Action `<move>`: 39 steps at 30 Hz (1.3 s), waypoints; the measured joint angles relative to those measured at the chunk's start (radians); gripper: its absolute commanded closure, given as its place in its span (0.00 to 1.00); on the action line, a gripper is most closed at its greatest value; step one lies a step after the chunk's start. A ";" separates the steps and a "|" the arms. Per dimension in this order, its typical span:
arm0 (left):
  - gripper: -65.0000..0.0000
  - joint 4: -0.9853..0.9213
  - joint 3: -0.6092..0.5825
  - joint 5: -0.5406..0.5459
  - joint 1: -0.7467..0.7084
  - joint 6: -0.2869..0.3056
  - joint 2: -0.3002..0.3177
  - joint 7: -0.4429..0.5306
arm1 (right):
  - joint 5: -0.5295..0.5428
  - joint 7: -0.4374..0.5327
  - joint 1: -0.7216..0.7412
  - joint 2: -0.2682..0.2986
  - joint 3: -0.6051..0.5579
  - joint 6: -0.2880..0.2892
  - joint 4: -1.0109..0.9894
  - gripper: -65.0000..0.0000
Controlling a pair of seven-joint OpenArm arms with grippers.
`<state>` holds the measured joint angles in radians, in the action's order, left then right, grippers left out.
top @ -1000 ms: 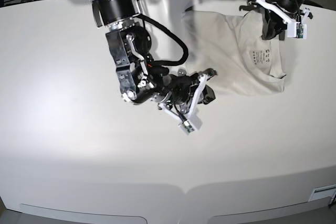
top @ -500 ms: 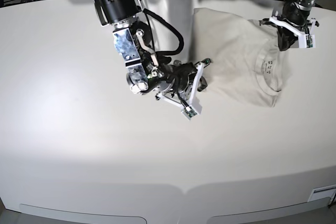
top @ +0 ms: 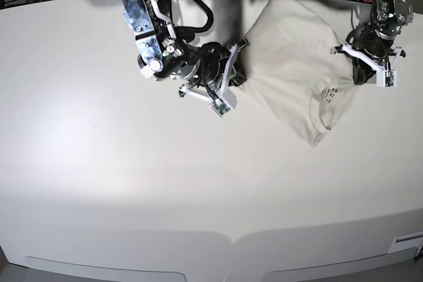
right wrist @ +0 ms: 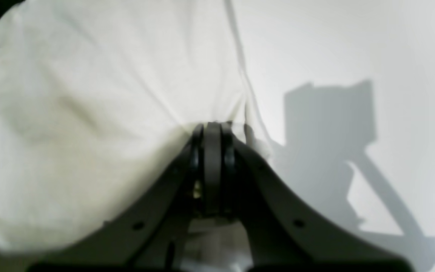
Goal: Fold the T-shirt properly
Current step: 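Grasp the shirt with both grippers and drag it into a square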
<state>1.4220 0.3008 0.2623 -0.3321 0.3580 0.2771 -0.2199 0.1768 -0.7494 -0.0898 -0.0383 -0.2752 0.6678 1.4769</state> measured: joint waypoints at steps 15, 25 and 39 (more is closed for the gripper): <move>1.00 -0.219 0.003 -0.105 0.253 0.119 -0.139 0.068 | -0.071 0.106 -0.226 0.010 0.000 -0.001 0.153 1.00; 1.00 -0.125 0.001 -0.047 0.290 0.109 -0.075 -0.117 | -0.078 0.106 -0.220 -0.018 0.001 -0.002 0.153 1.00; 1.00 0.270 0.000 0.184 -0.060 0.049 0.091 -0.241 | -0.146 0.089 -0.179 -0.078 0.003 -0.002 0.153 1.00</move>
<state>1.6920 0.3008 0.4465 -0.3923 0.4072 0.3683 -0.4614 0.0311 -0.6601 -0.2691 -0.1165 -0.2726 0.6662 1.6295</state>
